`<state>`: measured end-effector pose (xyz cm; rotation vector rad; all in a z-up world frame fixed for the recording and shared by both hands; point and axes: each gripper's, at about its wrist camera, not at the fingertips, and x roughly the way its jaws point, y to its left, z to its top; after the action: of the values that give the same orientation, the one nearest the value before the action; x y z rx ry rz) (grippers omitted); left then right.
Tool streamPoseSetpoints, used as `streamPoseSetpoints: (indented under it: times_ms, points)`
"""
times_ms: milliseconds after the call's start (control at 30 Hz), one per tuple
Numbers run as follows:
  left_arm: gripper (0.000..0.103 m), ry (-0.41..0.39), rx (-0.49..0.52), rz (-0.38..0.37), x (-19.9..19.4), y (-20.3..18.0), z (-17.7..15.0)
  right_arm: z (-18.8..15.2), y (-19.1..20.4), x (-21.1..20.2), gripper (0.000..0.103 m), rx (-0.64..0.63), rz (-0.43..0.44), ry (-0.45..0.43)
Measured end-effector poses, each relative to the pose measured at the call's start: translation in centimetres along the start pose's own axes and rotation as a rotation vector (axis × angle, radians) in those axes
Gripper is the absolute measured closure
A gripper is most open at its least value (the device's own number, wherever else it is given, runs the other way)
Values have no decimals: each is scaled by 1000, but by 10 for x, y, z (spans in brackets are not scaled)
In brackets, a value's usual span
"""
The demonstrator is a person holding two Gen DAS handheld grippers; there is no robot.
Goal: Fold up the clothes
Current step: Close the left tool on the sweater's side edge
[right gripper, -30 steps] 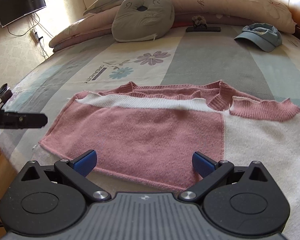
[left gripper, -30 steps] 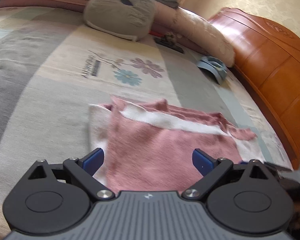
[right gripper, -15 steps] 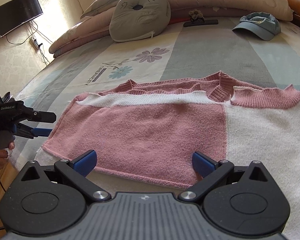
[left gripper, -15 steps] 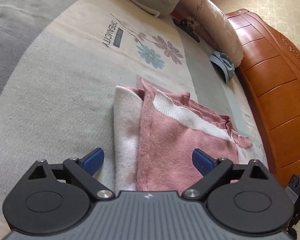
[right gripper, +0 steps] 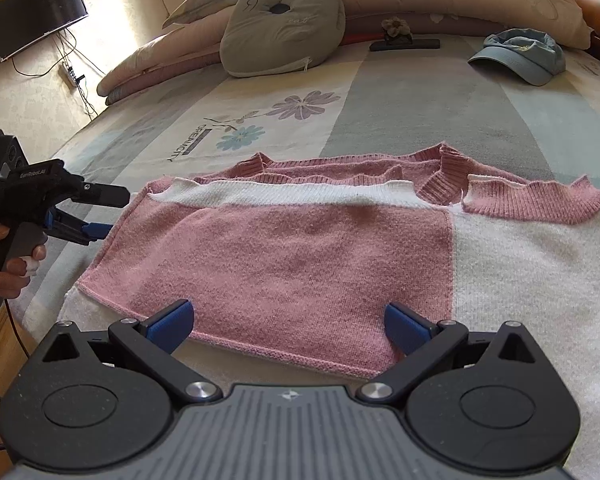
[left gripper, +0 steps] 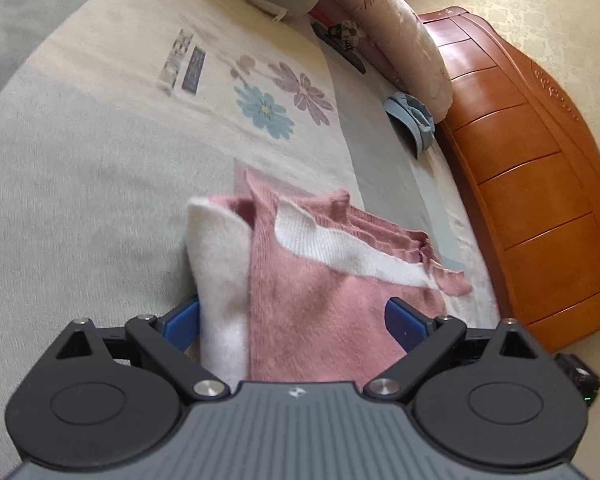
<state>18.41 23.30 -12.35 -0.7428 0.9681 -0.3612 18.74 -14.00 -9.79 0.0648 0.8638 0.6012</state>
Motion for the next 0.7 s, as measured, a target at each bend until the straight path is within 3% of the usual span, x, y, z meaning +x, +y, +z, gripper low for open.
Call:
streamPoseSetpoints:
  times_ms: [200,500,700]
  points:
    - [8,102,-66,-97,-8,6,-22,0,-1,-3,0,5,1,3]
    - [8,142,-69,-175,22,5,-3,0,2,-15,0,57,53,-1]
    - [7,229,-35,-225,9,5,-26,4,9,-22,0,37,80,-13]
